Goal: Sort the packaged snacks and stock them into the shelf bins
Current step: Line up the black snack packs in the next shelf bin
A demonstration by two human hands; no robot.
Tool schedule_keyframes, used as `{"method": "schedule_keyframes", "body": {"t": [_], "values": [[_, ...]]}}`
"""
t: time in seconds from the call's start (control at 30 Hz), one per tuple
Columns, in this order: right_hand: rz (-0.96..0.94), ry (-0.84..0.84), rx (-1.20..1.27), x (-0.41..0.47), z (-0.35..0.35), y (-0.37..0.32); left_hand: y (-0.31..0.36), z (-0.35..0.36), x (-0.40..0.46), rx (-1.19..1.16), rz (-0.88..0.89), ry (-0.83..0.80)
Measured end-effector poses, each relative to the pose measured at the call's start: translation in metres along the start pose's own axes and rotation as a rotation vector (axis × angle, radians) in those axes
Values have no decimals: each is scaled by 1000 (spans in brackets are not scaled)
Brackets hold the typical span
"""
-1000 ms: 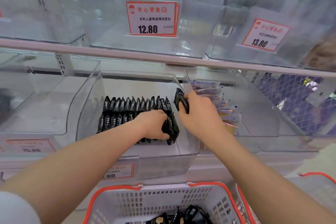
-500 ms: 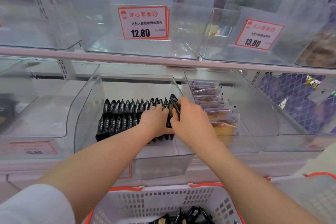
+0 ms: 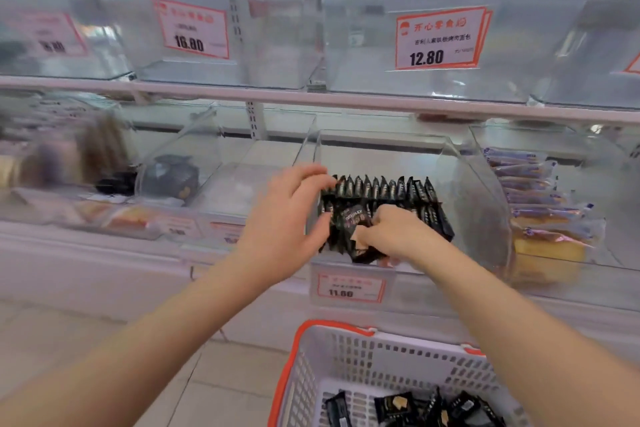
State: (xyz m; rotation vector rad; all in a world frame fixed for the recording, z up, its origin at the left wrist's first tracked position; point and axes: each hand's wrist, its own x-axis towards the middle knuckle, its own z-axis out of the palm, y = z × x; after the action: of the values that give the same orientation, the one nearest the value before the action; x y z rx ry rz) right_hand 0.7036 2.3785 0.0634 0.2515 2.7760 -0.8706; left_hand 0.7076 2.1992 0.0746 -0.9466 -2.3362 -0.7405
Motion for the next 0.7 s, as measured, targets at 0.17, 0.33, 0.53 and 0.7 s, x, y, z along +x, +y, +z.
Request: {"method": "schedule_keyframes", "body": {"t": [0.17, 0.33, 0.53, 0.7], "values": [[-19, -166, -339, 9, 32, -39, -26, 13, -43, -375, -524, -100], [24, -277, -582, 15, 34, -47, -34, 34, -66, -721, -561, -301], [-24, -374, -152, 20, 38, -47, -38, 43, -67, -661, -500, -212], [-13, -351, -27, 22, 44, -53, -35, 42, -71, -563, -480, -188]]}}
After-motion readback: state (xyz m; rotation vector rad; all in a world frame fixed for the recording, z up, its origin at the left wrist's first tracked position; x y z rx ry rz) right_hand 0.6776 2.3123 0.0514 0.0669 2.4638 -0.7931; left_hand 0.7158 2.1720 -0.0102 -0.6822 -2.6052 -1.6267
